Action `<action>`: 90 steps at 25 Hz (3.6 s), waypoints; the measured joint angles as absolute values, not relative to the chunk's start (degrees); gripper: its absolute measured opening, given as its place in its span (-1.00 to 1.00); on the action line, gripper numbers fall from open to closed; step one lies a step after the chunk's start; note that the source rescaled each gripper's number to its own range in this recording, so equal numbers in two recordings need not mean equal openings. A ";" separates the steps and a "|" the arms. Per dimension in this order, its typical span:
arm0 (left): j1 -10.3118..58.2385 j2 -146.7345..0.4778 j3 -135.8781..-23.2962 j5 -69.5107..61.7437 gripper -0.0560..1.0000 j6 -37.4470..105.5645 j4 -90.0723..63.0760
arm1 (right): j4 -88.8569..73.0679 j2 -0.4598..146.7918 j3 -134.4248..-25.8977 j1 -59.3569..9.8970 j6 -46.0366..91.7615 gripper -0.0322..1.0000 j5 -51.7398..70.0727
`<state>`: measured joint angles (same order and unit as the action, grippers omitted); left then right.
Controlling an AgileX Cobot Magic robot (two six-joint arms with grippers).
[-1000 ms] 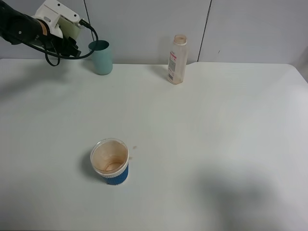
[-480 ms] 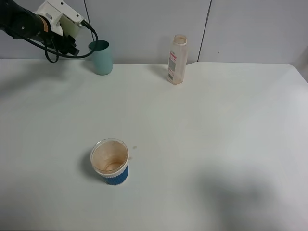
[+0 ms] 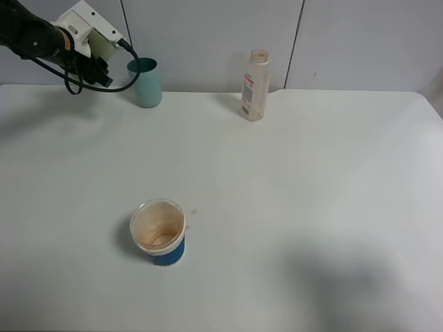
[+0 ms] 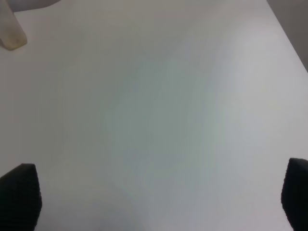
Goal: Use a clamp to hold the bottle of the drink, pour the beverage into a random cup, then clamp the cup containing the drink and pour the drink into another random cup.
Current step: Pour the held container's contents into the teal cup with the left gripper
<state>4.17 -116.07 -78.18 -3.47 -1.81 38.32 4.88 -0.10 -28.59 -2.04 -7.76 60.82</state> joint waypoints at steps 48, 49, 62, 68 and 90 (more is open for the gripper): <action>6.58 -123.93 -89.64 -9.04 -0.86 8.79 40.44 | 4.88 -0.10 -28.59 -2.04 -7.76 1.00 60.82; 6.70 -123.93 -89.64 -9.11 -0.86 8.85 40.69 | 4.88 -0.10 -28.59 -2.04 -7.76 1.00 60.82; 6.83 -123.93 -89.64 -9.89 -0.86 8.90 44.42 | 4.88 -0.10 -28.59 -2.04 -7.76 1.00 60.82; 6.83 -123.93 -89.64 -9.95 -0.86 8.90 46.07 | 4.88 -0.10 -28.59 -2.04 -7.76 1.00 60.82; 7.68 -124.79 -92.12 -10.61 -0.86 9.07 48.92 | 4.88 -0.10 -28.59 -2.04 -7.76 1.00 60.82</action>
<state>7.68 -124.79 -92.12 -10.61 9.07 48.92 4.88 -0.10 -28.59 -2.04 -7.76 60.82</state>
